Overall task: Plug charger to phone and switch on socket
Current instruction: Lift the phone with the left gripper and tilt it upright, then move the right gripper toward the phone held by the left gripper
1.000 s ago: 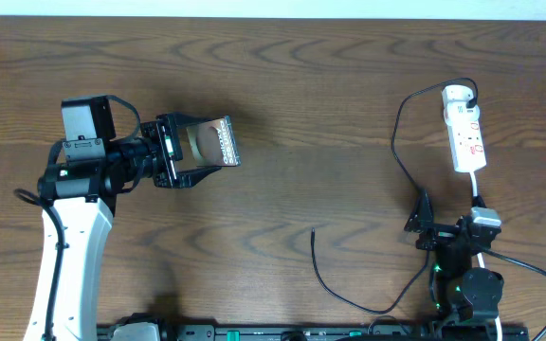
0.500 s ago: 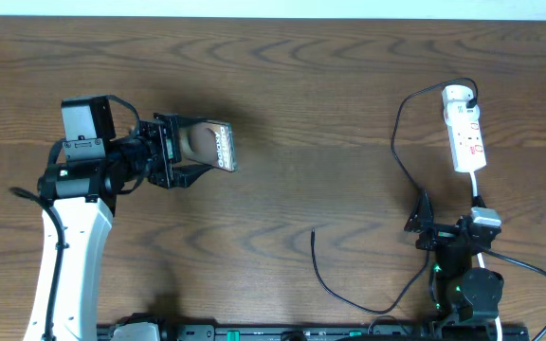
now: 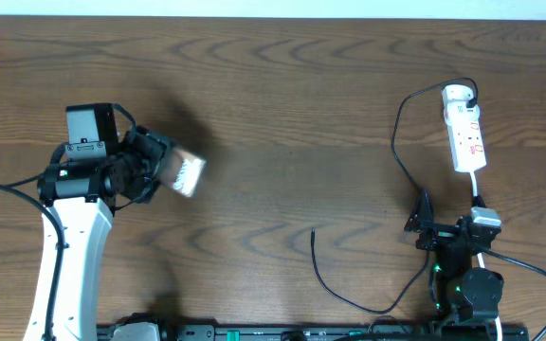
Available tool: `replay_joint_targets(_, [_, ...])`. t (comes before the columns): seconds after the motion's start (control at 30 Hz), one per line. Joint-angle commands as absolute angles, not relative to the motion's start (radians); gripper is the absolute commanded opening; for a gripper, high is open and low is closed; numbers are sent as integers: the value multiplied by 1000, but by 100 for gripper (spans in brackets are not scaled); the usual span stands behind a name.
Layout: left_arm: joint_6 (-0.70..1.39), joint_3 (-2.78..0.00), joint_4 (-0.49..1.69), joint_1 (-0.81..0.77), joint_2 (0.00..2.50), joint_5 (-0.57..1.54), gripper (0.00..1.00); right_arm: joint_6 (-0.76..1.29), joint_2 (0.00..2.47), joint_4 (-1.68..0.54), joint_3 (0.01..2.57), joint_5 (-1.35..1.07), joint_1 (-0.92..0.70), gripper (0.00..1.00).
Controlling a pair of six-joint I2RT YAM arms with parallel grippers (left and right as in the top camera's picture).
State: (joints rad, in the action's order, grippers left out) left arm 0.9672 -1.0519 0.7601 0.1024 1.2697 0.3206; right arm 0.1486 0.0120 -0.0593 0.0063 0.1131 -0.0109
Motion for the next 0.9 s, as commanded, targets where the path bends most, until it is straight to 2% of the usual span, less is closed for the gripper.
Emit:
replay_joint_targets(0.0, [908,-1084,786,106,1268,20,7,141,6,-64,6,121,-20,99])
replay_joint_targets(0.17, [909,-1081,837,106,1296,-91,7,141,6,-64,6,121,-20,99])
replay_joint_targets(0.63, [910,-1066,831,106,1402,-91,7,142,6,-42,6,119,-20,99])
replay_joint_targets(0.77, [910,-1066,822,106,1401,-90,7,158,10,75,23,-2,-20,99])
replay_joint_targets(0.87, [911,-1066,813,106,1401,-67,7,227,66,32,109,-48,-20,99])
